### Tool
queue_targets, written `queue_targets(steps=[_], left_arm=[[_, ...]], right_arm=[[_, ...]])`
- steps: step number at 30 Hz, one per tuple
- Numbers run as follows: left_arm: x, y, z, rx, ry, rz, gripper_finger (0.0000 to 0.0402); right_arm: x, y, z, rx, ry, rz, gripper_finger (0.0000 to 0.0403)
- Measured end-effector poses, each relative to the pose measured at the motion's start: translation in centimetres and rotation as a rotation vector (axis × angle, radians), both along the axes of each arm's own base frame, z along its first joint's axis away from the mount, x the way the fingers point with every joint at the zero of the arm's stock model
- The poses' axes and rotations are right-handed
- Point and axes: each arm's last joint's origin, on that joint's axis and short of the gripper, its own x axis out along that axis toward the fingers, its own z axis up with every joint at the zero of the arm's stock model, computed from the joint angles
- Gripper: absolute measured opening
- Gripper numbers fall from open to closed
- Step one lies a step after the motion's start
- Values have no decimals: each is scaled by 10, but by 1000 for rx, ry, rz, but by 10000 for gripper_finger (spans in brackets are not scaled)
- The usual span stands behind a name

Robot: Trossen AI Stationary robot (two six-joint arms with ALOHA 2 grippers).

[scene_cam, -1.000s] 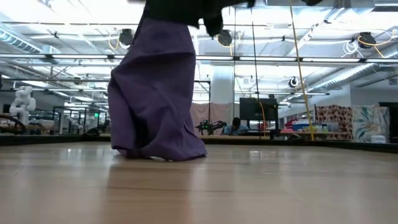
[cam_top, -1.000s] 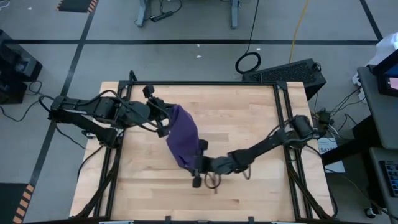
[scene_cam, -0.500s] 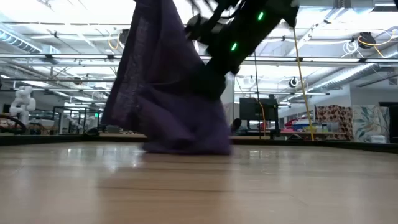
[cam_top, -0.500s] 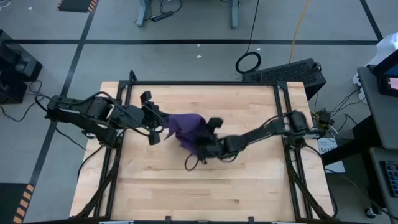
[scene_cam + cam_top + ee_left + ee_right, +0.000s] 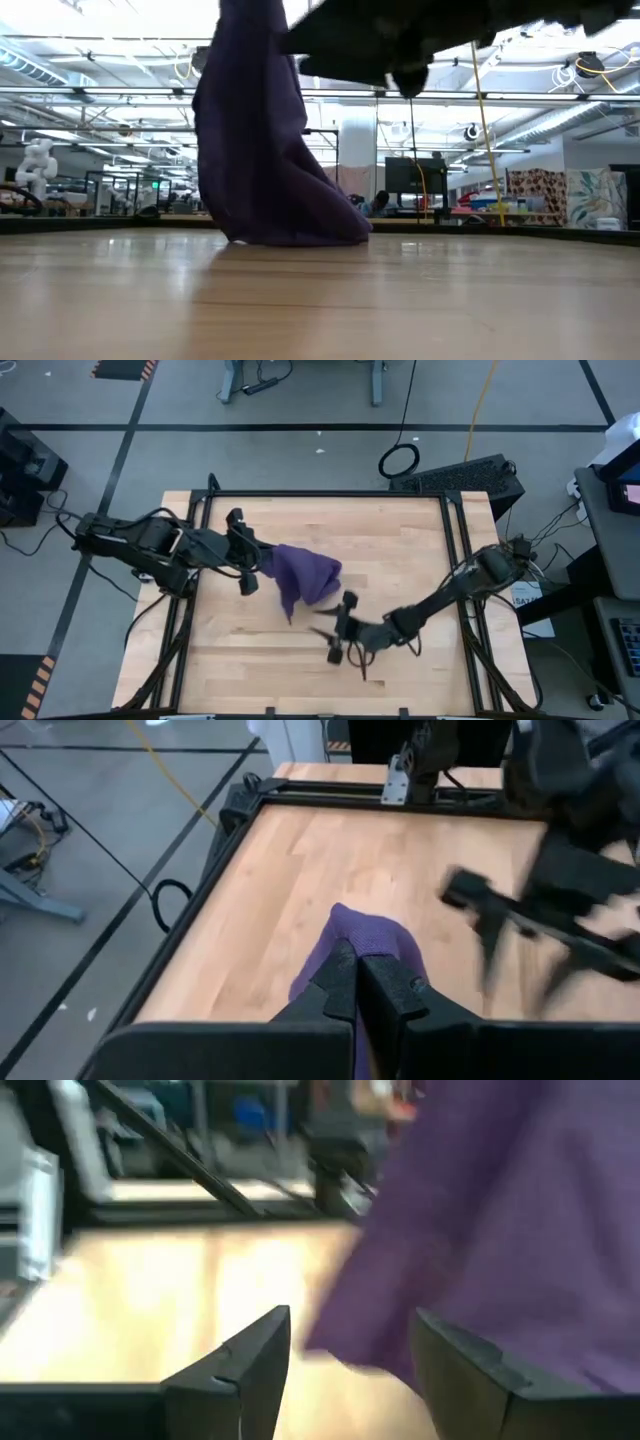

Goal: Roll towel into tight, uniform cylinder
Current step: Fold the purple towel on the table

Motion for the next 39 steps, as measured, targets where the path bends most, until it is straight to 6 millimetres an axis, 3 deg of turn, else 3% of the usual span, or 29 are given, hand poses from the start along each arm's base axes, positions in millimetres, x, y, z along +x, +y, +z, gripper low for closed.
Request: queue_targets(steps=[3, 10, 14, 17, 21, 24, 33, 39], left_arm=[[12, -1, -2, 5, -22, 1, 4], [29, -5, -13, 5, 15, -10, 4], [32, -6, -15, 6, 21, -10, 4], [32, -7, -15, -5, 23, -27, 4], [31, -7, -14, -28, 26, -63, 4], [26, -8, -13, -39, 39, -92, 4], [9, -7, -13, -36, 113, -114, 4], [4, -9, -17, -23, 173, -125, 4]], right_arm=[[19, 12, -13, -45, -19, -31, 200], [71, 24, -26, -180, 104, -288, 235], [90, 14, -32, -185, 133, -397, 233], [95, 1, -42, -151, 156, -438, 197], [94, -8, -48, -88, 206, -433, 94], [89, 0, -44, -83, 250, -366, 17], [45, 34, 24, -57, 348, -179, 4], [6, 36, 64, -129, 439, -172, 2]])
